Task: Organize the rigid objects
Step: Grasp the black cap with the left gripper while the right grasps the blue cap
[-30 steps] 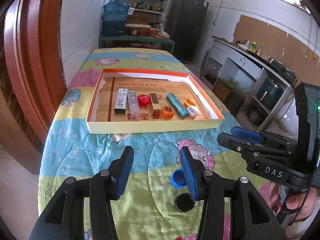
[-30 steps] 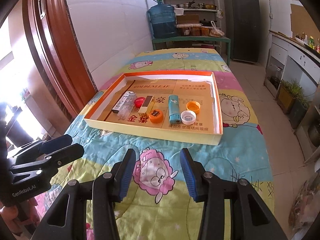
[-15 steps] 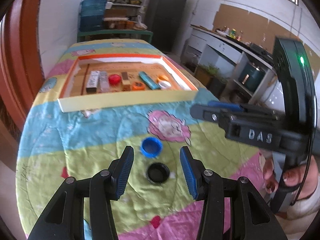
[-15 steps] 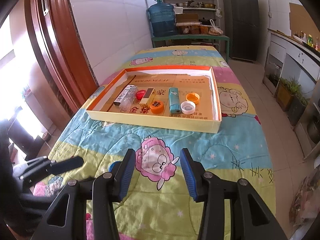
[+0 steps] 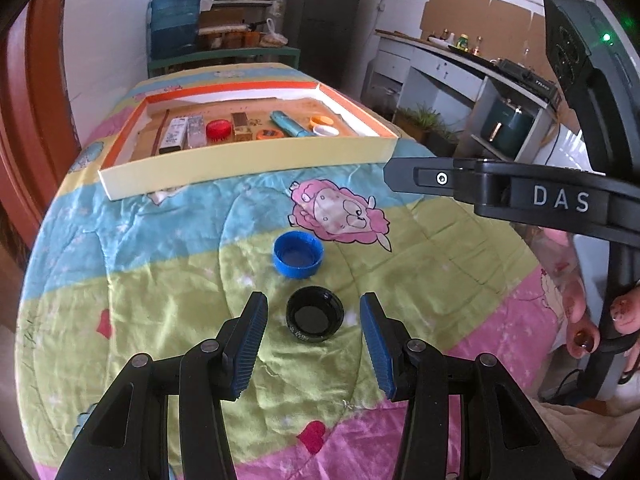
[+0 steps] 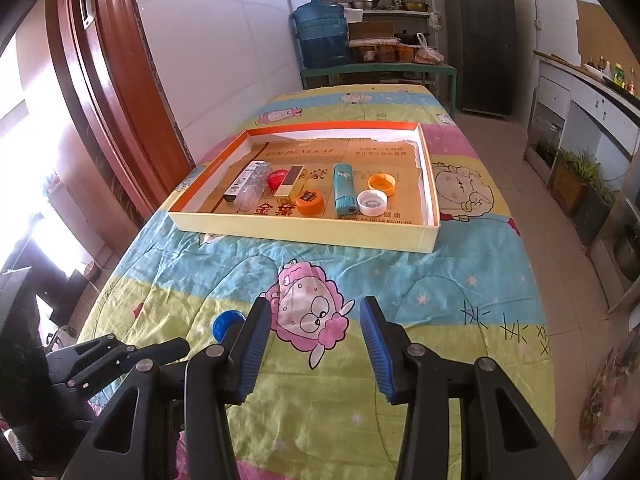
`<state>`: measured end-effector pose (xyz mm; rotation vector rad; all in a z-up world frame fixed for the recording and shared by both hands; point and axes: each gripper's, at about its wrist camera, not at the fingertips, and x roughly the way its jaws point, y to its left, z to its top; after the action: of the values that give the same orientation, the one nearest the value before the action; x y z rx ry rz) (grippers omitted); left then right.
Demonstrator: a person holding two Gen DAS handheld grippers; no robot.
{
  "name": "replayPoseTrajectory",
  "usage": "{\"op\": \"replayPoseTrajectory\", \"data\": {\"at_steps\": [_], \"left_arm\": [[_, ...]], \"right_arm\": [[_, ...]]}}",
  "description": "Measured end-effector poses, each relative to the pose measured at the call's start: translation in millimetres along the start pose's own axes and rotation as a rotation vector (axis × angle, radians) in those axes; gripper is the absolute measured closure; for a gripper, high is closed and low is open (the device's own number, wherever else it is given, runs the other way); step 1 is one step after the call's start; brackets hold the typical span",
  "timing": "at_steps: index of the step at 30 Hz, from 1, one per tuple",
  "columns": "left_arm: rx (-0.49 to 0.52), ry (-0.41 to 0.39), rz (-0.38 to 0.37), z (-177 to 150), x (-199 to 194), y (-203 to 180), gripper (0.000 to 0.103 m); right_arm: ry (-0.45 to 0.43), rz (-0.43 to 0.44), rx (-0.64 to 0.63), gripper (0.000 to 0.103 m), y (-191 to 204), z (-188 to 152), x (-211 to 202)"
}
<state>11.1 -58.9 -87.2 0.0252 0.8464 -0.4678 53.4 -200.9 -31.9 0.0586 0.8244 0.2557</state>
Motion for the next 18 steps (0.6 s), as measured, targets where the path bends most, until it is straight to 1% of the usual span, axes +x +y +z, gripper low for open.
{"op": "replayPoseTrajectory", "data": {"at_steps": [2,3,4,5,6,13,18], "left_arm": [[-0.011,0.006,-0.02,-2,4,2,0.054],[-0.011,0.008,-0.019,-3,6,2,0.057],[-0.003,0.003,-0.005,-3,6,2,0.06],[0.0,0.004,0.005,-3,7,2,0.068],[0.001,0.004,0.01,-3,7,3,0.072],[-0.013,0.0,-0.003,-3,6,6,0.072],[-0.046,-0.015,0.016,-4,-3,16,0.072]], "right_arm": [[0.004,0.0,-0.001,0.057,0,-1,1],[0.005,0.001,-0.001,0.057,1,-1,2],[0.007,0.002,-0.002,0.057,1,-1,2],[0.009,0.002,-0.002,0.057,1,-1,3],[0.01,0.002,-0.002,0.057,1,-2,4],[0.029,0.01,-0.003,0.057,2,-3,10],[0.048,0.035,-0.034,0.057,13,-7,15]]}}
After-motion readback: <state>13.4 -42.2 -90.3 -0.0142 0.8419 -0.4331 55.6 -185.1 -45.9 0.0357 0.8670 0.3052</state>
